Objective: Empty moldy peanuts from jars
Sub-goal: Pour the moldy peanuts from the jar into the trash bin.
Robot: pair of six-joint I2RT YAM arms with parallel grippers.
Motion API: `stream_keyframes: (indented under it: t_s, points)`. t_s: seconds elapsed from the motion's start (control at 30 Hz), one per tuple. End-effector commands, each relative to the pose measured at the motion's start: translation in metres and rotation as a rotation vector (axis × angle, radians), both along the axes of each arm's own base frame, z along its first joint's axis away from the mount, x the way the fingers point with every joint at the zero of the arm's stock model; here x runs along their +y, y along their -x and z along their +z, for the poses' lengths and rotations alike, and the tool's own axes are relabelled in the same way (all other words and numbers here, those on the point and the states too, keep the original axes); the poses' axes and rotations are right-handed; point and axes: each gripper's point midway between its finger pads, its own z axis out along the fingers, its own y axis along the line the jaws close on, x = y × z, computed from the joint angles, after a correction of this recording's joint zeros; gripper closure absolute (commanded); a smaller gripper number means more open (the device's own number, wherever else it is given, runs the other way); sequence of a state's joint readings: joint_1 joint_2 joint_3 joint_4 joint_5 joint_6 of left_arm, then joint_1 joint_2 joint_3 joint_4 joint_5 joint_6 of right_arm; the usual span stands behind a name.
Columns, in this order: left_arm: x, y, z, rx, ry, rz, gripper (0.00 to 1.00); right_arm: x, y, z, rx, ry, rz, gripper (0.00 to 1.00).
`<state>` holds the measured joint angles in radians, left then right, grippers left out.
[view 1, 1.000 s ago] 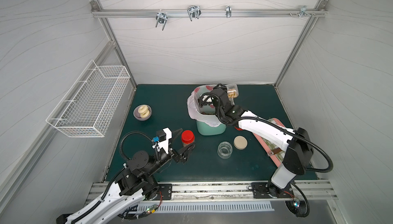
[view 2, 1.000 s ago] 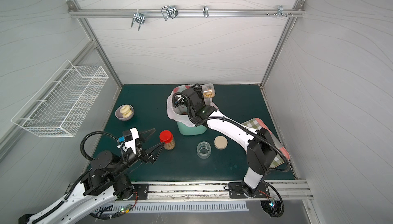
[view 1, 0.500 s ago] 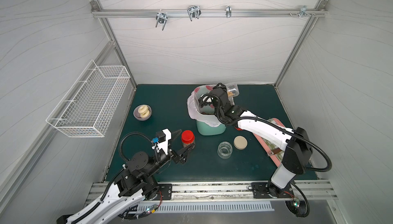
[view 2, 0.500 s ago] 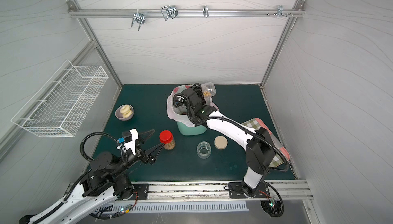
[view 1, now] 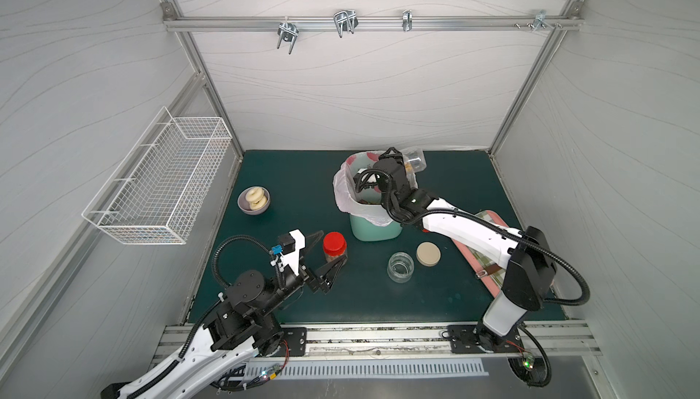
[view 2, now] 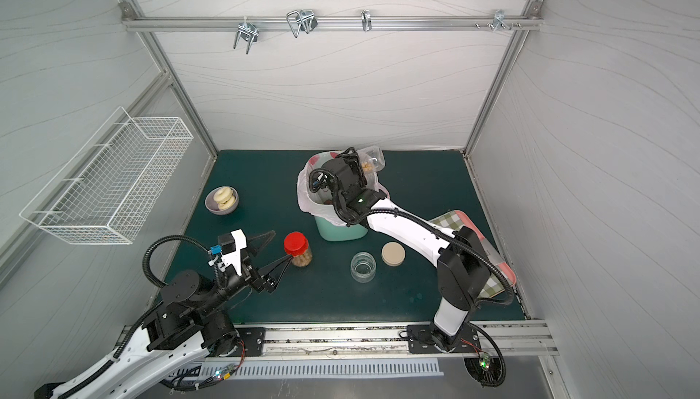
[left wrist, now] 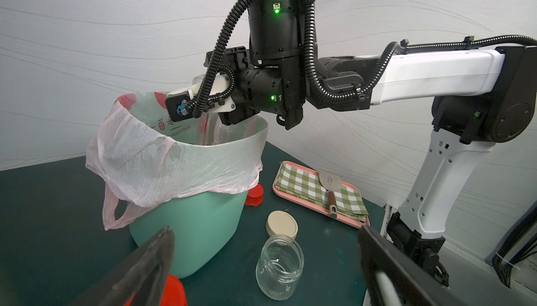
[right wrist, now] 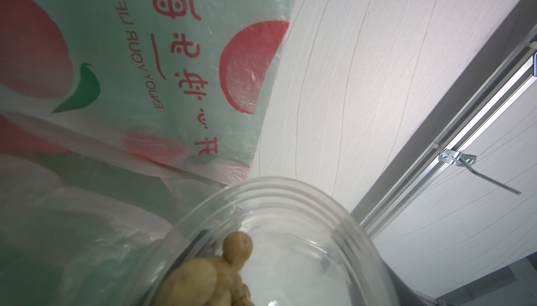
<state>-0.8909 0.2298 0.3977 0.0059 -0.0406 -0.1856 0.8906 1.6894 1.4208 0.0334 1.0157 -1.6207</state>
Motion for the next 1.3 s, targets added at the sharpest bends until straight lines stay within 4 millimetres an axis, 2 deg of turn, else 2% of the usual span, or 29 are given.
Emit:
stream_keyframes:
  t_s: [0.0,0.47,1.27]
  points:
    - [0.005,0.001,0.013,-0.042,0.032,0.013,0.01,-0.001,0.001,0.006,-0.028,0.021,-0.018,0.98]
    - [0.006,0.001,0.013,-0.044,0.033,0.019,0.01,-0.001,0.001,-0.001,-0.023,0.067,-0.006,0.99]
    - [0.006,0.000,0.012,-0.042,0.026,0.023,0.01,0.008,0.003,0.013,-0.052,0.046,0.012,1.00]
